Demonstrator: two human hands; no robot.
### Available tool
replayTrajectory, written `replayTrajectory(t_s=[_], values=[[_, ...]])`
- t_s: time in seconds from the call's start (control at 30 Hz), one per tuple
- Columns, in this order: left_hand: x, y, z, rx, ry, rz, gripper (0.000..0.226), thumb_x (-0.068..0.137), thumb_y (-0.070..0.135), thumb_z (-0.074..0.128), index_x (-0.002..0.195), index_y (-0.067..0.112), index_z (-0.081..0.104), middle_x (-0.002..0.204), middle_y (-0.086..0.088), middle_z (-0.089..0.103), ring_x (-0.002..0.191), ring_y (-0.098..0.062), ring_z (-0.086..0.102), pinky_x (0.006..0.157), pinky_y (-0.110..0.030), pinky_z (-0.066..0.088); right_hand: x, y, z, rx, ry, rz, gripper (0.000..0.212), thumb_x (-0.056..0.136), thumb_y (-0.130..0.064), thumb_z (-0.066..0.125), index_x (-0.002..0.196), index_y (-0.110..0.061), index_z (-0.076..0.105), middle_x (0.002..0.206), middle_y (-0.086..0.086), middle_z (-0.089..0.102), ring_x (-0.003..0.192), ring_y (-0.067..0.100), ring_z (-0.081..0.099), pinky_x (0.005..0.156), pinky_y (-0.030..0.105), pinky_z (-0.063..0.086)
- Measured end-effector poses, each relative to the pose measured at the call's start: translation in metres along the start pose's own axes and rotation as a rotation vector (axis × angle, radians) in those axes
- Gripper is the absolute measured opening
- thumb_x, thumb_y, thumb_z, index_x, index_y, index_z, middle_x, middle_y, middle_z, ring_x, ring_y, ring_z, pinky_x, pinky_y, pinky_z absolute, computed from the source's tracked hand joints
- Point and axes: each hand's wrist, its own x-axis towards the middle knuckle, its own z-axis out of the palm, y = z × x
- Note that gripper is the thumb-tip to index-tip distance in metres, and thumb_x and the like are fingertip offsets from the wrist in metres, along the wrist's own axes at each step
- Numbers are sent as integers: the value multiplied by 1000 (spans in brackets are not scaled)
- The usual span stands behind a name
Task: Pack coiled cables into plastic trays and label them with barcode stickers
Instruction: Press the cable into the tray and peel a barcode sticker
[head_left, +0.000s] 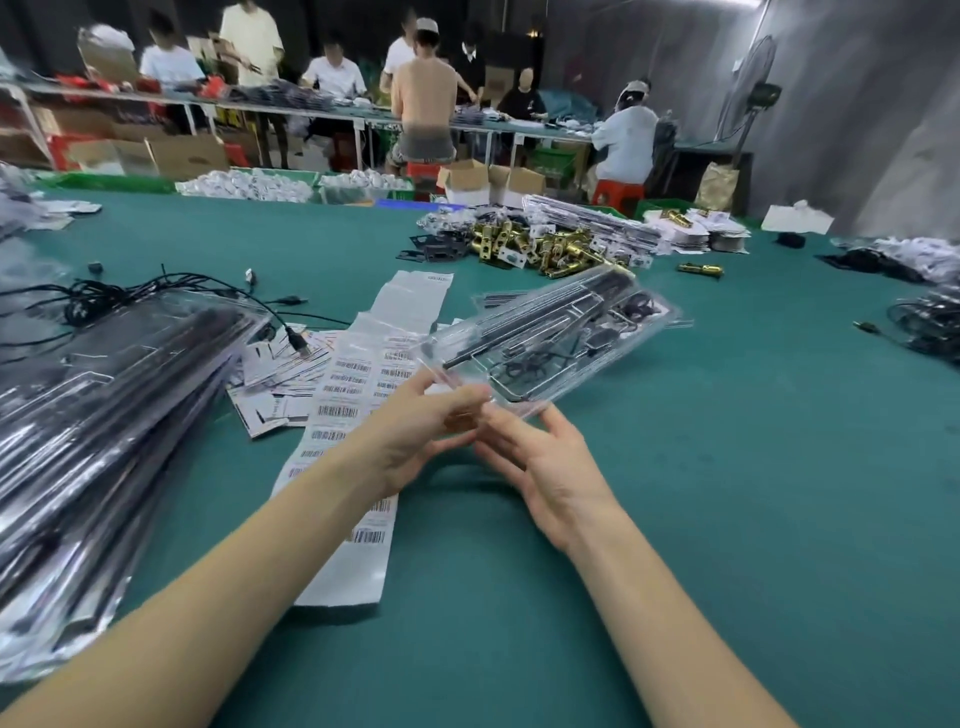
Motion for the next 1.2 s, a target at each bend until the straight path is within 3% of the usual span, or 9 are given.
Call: replayTrajectory(t_s=[0.23,0.37,0.47,0.53,0.67,0.77,0.97,1.1,1.2], values=[[3,40,-66,1,-219,-217,27,77,2,68,91,14,48,94,-19,72,79,-25,73,59,-29,59,-3,-25,-25,-406,-292,248,18,93,-23,68,102,-9,74,92,6,75,76,18,72,64,22,56],[4,43,-91,44,-255,-320,37,74,1,73,105,8,54,95,-17,68,76,-23,68,53,-27,56,-3,-37,-44,-567,-330,192,14,93,-28,69,99,-16,75,95,9,77,67,16,70,52,20,51],[6,43,-92,217,-197,-312,39,65,11,83,97,9,61,85,-11,68,69,-19,61,55,-27,59,-3,-34,-45,-801,-351,113,14,92,-29,69,101,-20,70,89,5,78,58,19,70,45,22,48],[8,44,-94,300,-142,-278,30,68,16,81,91,11,63,81,-8,67,69,-20,62,57,-26,58,-3,-25,-40,-976,-277,-22,6,91,-30,68,92,-24,69,78,-1,77,52,17,67,47,24,48],[6,46,-102,322,-147,-308,20,80,5,72,92,12,58,79,-9,66,62,-18,63,51,-24,56,-1,0,-29,-1384,41,-569,15,84,-43,68,79,-29,67,59,-15,63,58,6,57,62,24,48],[4,46,-101,360,-131,-331,19,84,-4,67,84,10,54,70,-11,62,52,-17,57,45,-25,51,-1,9,-21,-1430,109,-761,12,82,-44,67,85,-33,64,69,-16,56,72,4,52,60,20,42],[5,42,-94,447,-85,-324,20,83,-4,68,82,10,54,72,-11,66,59,-18,61,49,-23,53,9,4,-38,-1385,108,-735,22,79,-41,76,98,-30,71,95,-16,64,98,14,52,89,39,47],[3,42,-88,724,-33,-259,20,87,11,74,99,5,60,73,-6,74,66,-18,71,70,-31,60,11,3,-42,-1403,133,-711,20,77,-47,75,90,-34,70,90,-19,64,98,12,51,89,43,46],[0,47,-85,1026,53,-156,32,82,31,81,100,12,63,78,-5,77,68,-16,75,65,-28,60,13,3,-44,-1414,136,-699,20,75,-50,72,88,-34,68,89,-20,63,98,11,50,90,42,45]])
